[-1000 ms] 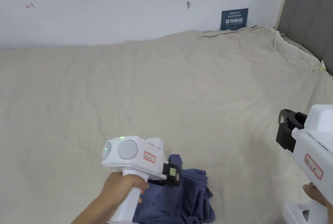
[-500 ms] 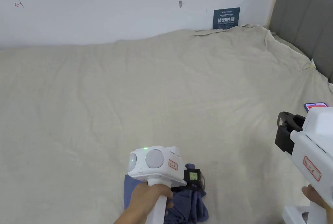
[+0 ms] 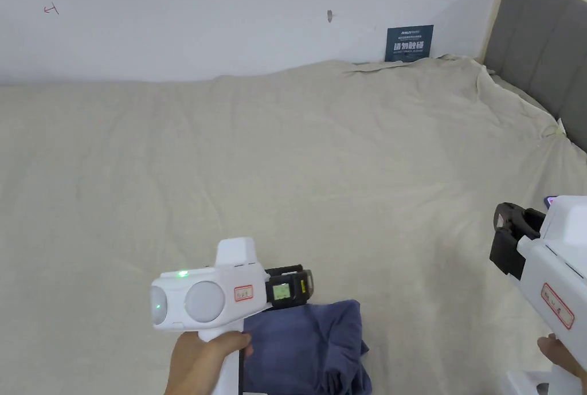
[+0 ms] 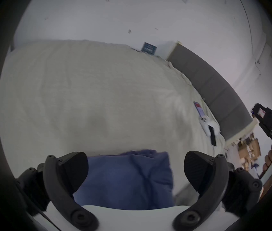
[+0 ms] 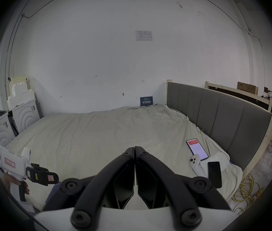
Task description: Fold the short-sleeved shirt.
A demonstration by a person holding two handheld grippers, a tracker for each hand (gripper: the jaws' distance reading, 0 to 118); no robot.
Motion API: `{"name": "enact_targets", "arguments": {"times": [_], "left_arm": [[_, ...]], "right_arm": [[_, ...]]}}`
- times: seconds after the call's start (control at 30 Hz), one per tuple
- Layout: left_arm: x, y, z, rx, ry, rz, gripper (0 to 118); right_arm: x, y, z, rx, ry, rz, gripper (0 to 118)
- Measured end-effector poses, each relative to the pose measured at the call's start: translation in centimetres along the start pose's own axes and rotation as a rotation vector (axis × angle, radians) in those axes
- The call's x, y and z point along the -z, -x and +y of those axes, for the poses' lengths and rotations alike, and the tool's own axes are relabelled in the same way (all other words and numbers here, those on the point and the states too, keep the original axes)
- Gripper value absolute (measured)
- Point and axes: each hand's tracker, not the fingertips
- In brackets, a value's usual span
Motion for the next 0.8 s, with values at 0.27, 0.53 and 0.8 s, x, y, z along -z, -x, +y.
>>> {"name": "enact_targets", "arguments": {"times": [0.27, 0.53, 0.8], "left_arm": [[1.4, 1.4, -4.4, 0.099, -0.006, 0.046, 0], [4.5, -1.3, -8.2, 0.149, 0.048, 0.029, 0], [8.0, -6.8, -11.2, 0.302, 0.115, -0.018, 0]], "right_arm": [[0.1, 0.0, -0.5, 0.004, 0.016, 0.004, 0], [-0.3, 0.0, -0.4, 0.003, 0.021, -0.001, 0], [-0.7, -1.0, -0.5, 0.014, 0.028, -0.021, 0]]}}
